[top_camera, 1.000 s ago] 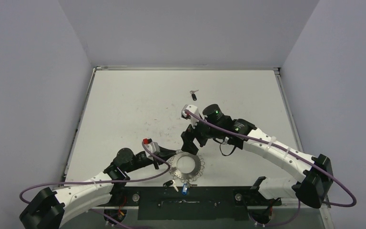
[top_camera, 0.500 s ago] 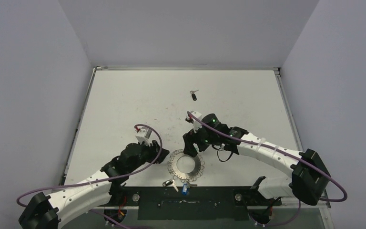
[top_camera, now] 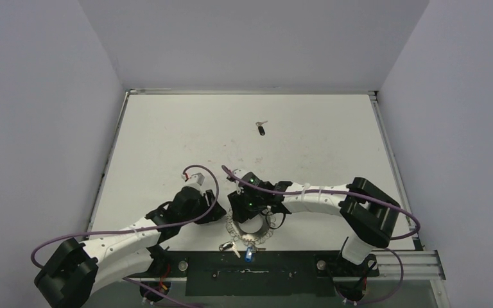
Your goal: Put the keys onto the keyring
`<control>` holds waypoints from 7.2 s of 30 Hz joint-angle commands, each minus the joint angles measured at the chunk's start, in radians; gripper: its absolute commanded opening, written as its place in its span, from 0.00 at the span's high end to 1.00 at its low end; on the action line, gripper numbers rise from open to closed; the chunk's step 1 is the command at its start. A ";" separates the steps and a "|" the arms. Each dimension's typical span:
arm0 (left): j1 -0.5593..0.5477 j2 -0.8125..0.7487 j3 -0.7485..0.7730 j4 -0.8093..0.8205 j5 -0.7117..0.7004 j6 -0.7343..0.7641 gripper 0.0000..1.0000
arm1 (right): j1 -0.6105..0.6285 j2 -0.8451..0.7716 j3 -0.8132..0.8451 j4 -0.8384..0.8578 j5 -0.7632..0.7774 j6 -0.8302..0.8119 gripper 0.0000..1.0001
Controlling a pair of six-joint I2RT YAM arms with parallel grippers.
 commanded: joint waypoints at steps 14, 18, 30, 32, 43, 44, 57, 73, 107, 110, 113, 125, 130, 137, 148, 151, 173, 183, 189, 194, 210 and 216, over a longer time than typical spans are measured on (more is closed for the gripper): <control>0.162 0.065 0.003 0.111 0.259 -0.008 0.53 | 0.004 0.086 0.114 0.066 0.114 0.067 0.65; 0.163 0.055 0.002 0.106 0.255 -0.003 0.53 | -0.001 0.124 0.145 0.065 0.100 0.064 0.71; 0.170 -0.035 -0.027 0.076 0.236 0.011 0.56 | -0.038 0.120 0.206 0.026 0.065 -0.007 0.86; 0.170 -0.039 -0.032 0.084 0.237 0.011 0.56 | -0.042 0.113 0.209 0.014 0.064 -0.018 0.67; 0.171 0.021 -0.025 0.126 0.236 0.020 0.58 | -0.043 0.086 0.185 0.059 0.018 0.026 0.81; 0.171 0.025 -0.024 0.126 0.235 0.020 0.58 | -0.043 0.094 0.185 0.072 0.008 0.035 0.81; 0.174 0.022 -0.027 0.143 0.209 0.034 0.59 | -0.055 0.179 0.210 0.054 0.019 0.055 0.66; 0.183 0.112 -0.014 0.251 0.208 0.080 0.59 | -0.104 0.217 0.162 0.239 -0.159 0.144 0.84; 0.184 0.003 -0.075 0.291 0.179 0.206 0.59 | -0.058 0.033 0.045 0.110 0.019 0.169 0.60; 0.183 0.030 -0.079 0.321 0.186 0.195 0.59 | -0.055 0.036 0.029 0.155 -0.004 0.188 0.65; 0.183 0.052 -0.077 0.338 0.192 0.187 0.59 | -0.050 0.064 0.025 0.211 -0.031 0.211 0.72; 0.184 0.133 -0.091 0.397 0.205 0.152 0.61 | -0.039 0.131 0.046 0.268 -0.044 0.218 0.71; 0.182 0.168 -0.085 0.417 0.215 0.147 0.61 | -0.039 0.152 0.056 0.272 -0.039 0.219 0.69; 0.182 0.199 -0.086 0.441 0.223 0.143 0.63 | -0.040 0.174 0.079 0.288 -0.053 0.221 0.75; 0.182 0.086 -0.094 0.382 0.224 0.211 0.67 | -0.041 0.163 0.071 0.324 -0.106 0.175 0.79; 0.182 0.020 -0.096 0.342 0.208 0.228 0.65 | -0.042 0.169 0.072 0.343 -0.139 0.155 0.81; 0.183 -0.183 -0.061 0.165 0.188 0.281 0.65 | -0.042 0.146 0.154 0.116 -0.064 -0.034 1.00; 0.182 -0.216 -0.054 0.161 0.229 0.361 0.65 | -0.086 0.031 0.141 0.065 -0.149 -0.048 1.00; 0.175 -0.276 -0.079 0.257 0.288 0.453 0.63 | -0.125 -0.034 0.127 0.000 -0.251 -0.076 1.00; 0.142 -0.326 -0.098 0.350 0.349 0.590 0.57 | -0.145 -0.106 0.127 -0.067 -0.297 -0.117 1.00; -0.058 -0.274 -0.146 0.581 0.477 1.190 0.56 | -0.192 -0.205 0.139 -0.217 -0.508 -0.253 1.00; -0.060 -0.190 -0.122 0.637 0.526 1.241 0.62 | -0.192 -0.203 0.144 -0.225 -0.570 -0.264 1.00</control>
